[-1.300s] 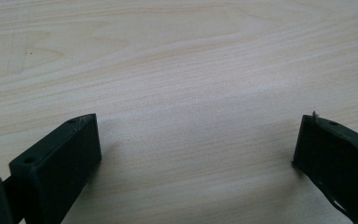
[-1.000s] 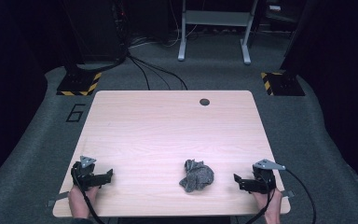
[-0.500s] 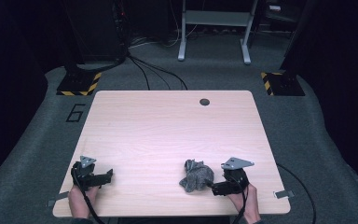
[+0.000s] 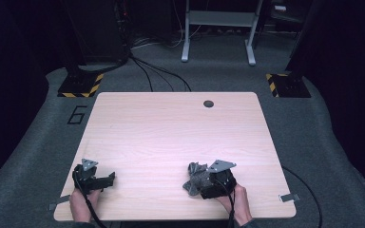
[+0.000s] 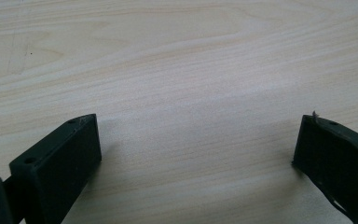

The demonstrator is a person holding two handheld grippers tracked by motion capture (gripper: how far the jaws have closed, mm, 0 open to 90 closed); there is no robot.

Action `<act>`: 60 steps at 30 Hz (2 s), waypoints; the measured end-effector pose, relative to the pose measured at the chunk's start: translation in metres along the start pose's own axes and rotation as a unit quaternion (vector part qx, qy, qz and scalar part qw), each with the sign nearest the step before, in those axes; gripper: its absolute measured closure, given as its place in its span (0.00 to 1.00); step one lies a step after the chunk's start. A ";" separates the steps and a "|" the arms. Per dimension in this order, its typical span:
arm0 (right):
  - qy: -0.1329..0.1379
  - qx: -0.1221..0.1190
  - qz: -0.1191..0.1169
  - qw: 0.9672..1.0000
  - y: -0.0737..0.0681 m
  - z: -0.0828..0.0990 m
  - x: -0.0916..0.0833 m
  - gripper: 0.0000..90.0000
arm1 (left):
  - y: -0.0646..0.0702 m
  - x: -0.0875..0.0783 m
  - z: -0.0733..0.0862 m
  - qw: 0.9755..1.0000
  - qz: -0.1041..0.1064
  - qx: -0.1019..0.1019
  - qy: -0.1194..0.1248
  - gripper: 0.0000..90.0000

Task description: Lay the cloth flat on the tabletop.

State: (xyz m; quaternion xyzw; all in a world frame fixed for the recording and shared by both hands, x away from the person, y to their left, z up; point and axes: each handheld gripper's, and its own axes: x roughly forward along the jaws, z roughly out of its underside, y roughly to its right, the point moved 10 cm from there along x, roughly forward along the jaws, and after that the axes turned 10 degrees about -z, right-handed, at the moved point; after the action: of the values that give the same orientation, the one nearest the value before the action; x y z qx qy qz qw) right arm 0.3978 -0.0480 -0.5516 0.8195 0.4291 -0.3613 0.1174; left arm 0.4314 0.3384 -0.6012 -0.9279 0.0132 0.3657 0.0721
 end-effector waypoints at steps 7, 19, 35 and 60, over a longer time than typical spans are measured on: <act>-0.017 0.000 0.011 1.000 0.002 0.005 0.007 0.42 | 0.000 0.000 0.000 1.000 0.000 0.000 0.000 0.01; -0.014 -0.003 0.003 1.000 -0.003 0.010 0.008 0.74 | 0.000 0.000 0.000 1.000 0.000 0.000 0.000 0.01; 0.042 -0.019 -0.002 0.999 0.003 -0.040 -0.009 0.75 | 0.000 0.000 0.000 1.000 0.000 0.000 0.000 0.01; 0.043 0.021 -0.013 0.999 0.052 -0.084 0.019 0.21 | 0.001 0.006 -0.007 1.000 -0.008 0.001 -0.025 0.00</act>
State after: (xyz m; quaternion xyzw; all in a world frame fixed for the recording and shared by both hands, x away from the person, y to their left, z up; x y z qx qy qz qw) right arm 0.4871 -0.0254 -0.5114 0.8308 0.4369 -0.3362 0.0766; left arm 0.4403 0.3370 -0.5998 -0.9183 0.0043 0.3885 0.0764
